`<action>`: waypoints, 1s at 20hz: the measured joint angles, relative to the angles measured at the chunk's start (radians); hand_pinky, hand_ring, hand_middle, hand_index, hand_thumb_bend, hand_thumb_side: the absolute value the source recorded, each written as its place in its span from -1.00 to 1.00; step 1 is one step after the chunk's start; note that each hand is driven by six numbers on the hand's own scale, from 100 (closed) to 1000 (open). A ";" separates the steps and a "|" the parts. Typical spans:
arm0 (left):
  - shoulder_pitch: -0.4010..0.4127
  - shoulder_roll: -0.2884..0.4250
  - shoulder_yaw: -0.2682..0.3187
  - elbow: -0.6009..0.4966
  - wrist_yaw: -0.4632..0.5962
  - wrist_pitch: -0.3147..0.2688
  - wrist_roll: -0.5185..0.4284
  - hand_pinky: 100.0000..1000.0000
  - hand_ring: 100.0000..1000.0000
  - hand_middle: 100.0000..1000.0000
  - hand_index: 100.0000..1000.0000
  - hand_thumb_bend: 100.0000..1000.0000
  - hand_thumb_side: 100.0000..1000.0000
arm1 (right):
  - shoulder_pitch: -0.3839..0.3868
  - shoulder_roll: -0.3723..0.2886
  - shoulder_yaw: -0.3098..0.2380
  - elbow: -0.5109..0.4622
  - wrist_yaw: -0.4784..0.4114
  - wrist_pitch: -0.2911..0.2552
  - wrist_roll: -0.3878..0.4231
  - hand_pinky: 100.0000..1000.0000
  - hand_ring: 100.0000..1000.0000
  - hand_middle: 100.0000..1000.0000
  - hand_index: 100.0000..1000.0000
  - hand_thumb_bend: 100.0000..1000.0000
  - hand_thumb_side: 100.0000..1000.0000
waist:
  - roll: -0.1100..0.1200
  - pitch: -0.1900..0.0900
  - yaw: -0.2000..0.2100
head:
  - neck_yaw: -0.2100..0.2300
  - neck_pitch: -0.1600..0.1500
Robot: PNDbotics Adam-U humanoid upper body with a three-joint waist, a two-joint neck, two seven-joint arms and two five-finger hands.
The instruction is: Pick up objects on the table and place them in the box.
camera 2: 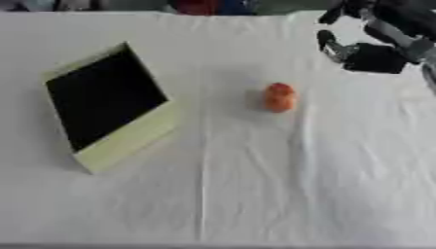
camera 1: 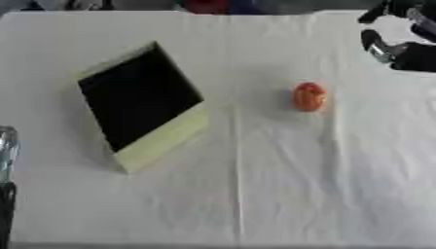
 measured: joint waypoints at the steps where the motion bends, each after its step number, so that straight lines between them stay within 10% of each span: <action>1: 0.000 0.000 0.000 0.000 0.000 0.000 0.000 0.04 0.33 0.49 0.50 -1.00 0.28 | 0.000 0.000 0.004 0.000 -0.003 -0.004 0.002 0.72 0.68 0.41 0.62 -1.00 0.90 | 0.000 0.000 0.000 | 0.000 0.000; 11: -0.001 0.000 0.000 0.000 0.001 0.002 -0.003 0.04 0.33 0.49 0.50 -1.00 0.28 | -0.003 0.000 0.022 0.007 0.001 -0.033 0.010 0.74 0.70 0.44 0.67 -1.00 0.92 | 0.000 0.000 0.000 | -0.003 0.000; 20: -0.007 0.000 -0.001 0.000 0.003 0.001 -0.006 0.04 0.34 0.49 0.49 -1.00 0.28 | -0.029 0.037 0.090 0.060 0.050 -0.073 0.097 0.76 0.75 0.58 0.95 -1.00 0.16 | 0.001 0.000 0.013 | -0.008 0.000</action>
